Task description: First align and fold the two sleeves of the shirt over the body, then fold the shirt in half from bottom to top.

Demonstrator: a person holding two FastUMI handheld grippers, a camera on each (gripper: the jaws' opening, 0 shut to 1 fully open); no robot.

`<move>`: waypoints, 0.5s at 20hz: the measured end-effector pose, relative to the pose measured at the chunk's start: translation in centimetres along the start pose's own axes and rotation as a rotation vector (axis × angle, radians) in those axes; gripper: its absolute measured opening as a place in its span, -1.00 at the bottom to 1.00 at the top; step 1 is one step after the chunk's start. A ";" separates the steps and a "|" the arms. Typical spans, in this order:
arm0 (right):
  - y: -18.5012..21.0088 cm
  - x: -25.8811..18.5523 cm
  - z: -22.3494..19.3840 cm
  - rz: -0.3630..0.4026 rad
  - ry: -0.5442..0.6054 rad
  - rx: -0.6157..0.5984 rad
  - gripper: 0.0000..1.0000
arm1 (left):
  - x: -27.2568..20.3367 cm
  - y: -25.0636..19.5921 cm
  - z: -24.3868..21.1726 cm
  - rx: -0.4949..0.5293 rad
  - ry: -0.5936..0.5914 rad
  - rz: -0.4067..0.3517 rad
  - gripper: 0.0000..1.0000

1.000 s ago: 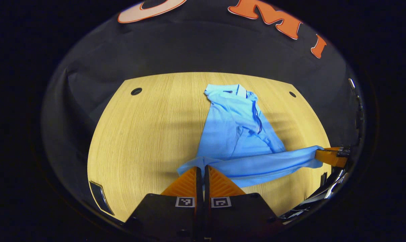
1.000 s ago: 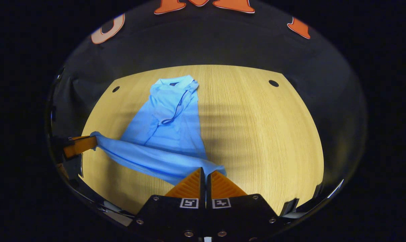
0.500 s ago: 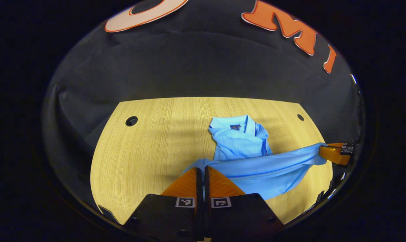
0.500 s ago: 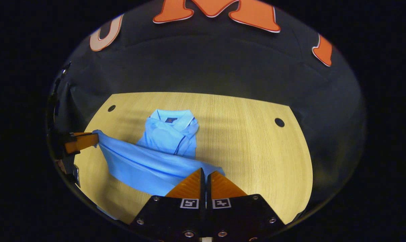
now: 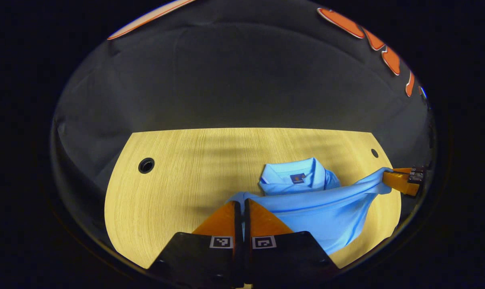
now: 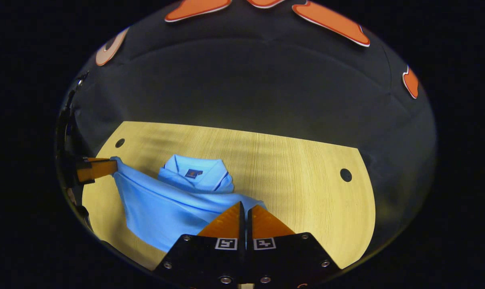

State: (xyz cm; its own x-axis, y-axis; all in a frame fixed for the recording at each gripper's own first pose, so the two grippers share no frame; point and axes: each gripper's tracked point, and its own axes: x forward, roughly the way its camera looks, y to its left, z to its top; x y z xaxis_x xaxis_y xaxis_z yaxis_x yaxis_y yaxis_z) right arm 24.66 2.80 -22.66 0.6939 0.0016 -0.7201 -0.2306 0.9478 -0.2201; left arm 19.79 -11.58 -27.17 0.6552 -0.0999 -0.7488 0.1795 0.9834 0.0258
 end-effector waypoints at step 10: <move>-0.1 6.8 -2.9 -0.031 0.100 -0.014 -0.92 | 6.9 0.8 -3.1 0.011 0.094 0.017 -0.67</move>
State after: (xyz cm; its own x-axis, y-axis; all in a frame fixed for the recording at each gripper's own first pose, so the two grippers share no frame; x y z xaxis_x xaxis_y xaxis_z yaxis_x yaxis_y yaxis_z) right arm 27.46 1.75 -29.46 0.6296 -0.0600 -0.7746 -0.2200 0.9424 -0.2518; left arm 22.17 -11.05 -34.32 0.5869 -0.0682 -0.8068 0.1770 0.9832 0.0456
